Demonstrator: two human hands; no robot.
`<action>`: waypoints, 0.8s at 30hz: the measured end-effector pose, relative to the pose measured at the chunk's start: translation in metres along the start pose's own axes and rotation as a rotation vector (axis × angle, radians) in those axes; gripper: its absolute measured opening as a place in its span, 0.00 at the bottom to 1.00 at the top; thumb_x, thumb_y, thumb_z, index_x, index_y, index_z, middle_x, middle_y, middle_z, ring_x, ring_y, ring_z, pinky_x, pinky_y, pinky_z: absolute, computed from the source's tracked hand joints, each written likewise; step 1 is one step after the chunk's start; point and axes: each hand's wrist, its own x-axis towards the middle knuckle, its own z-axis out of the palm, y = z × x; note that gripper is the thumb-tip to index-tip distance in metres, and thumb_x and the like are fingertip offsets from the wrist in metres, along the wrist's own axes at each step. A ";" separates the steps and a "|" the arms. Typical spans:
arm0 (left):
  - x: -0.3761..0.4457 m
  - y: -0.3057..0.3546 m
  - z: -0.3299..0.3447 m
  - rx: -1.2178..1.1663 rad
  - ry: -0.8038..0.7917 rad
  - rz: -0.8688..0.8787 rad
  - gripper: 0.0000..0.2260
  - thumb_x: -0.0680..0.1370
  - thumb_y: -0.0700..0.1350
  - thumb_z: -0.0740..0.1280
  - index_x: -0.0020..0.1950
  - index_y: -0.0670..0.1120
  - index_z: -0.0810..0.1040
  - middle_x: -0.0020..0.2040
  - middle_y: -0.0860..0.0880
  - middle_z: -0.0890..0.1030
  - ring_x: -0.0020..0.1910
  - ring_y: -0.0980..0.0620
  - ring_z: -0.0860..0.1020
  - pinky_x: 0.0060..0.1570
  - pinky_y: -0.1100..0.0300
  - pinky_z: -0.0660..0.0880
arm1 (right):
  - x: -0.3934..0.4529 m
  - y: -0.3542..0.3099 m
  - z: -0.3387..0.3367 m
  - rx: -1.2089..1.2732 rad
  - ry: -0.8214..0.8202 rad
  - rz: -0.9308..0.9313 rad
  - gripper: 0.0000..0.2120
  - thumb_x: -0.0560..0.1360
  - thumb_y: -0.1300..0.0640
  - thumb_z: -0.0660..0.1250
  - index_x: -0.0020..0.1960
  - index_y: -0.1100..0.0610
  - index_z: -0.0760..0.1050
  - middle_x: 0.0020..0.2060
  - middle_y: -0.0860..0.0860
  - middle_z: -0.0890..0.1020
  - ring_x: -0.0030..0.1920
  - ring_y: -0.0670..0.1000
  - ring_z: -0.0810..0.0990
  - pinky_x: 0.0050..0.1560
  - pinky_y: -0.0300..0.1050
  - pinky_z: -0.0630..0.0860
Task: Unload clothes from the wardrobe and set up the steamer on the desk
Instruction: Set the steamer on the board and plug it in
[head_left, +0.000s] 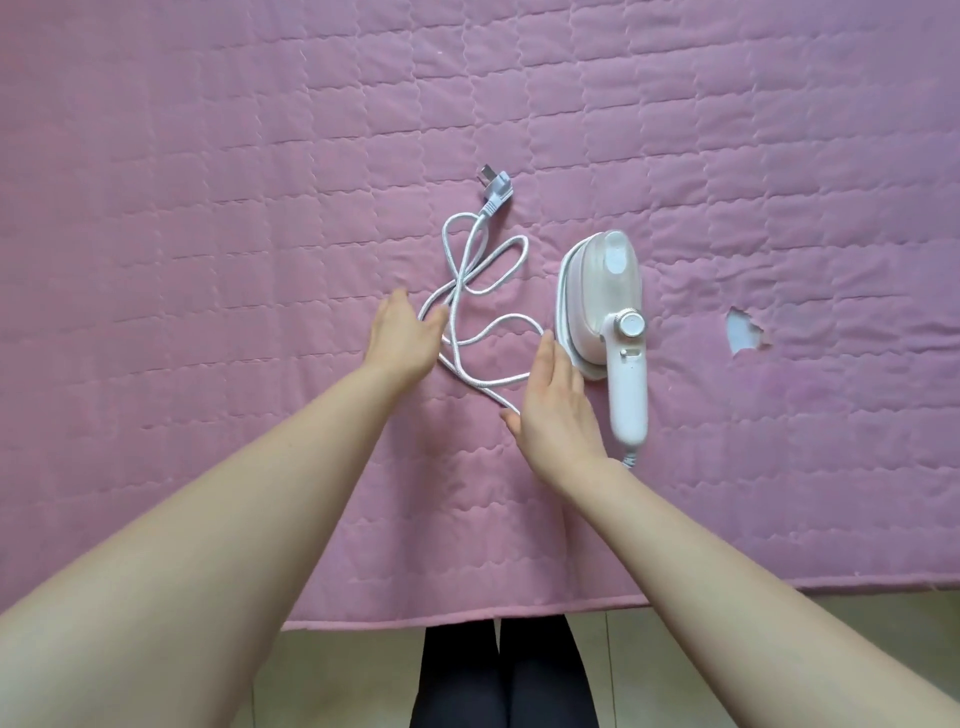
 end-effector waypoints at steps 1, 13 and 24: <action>0.009 0.003 0.001 -0.009 0.011 0.011 0.29 0.78 0.54 0.63 0.73 0.40 0.61 0.72 0.42 0.67 0.70 0.44 0.65 0.67 0.53 0.62 | 0.004 0.000 0.004 -0.012 0.006 0.009 0.47 0.74 0.51 0.69 0.76 0.66 0.39 0.74 0.60 0.55 0.71 0.59 0.59 0.67 0.49 0.63; 0.059 0.039 0.036 0.056 0.030 0.042 0.38 0.65 0.59 0.76 0.66 0.41 0.66 0.65 0.44 0.72 0.65 0.42 0.69 0.63 0.47 0.69 | 0.009 0.010 0.033 -0.282 -0.027 -0.079 0.32 0.76 0.63 0.58 0.77 0.54 0.49 0.58 0.58 0.72 0.55 0.62 0.73 0.54 0.54 0.69; 0.071 0.030 0.029 0.195 0.000 0.147 0.30 0.63 0.49 0.80 0.58 0.44 0.69 0.54 0.46 0.76 0.51 0.46 0.72 0.46 0.55 0.69 | -0.007 -0.001 0.060 -0.328 0.106 -0.057 0.09 0.62 0.66 0.57 0.35 0.56 0.74 0.29 0.52 0.75 0.28 0.55 0.76 0.26 0.43 0.70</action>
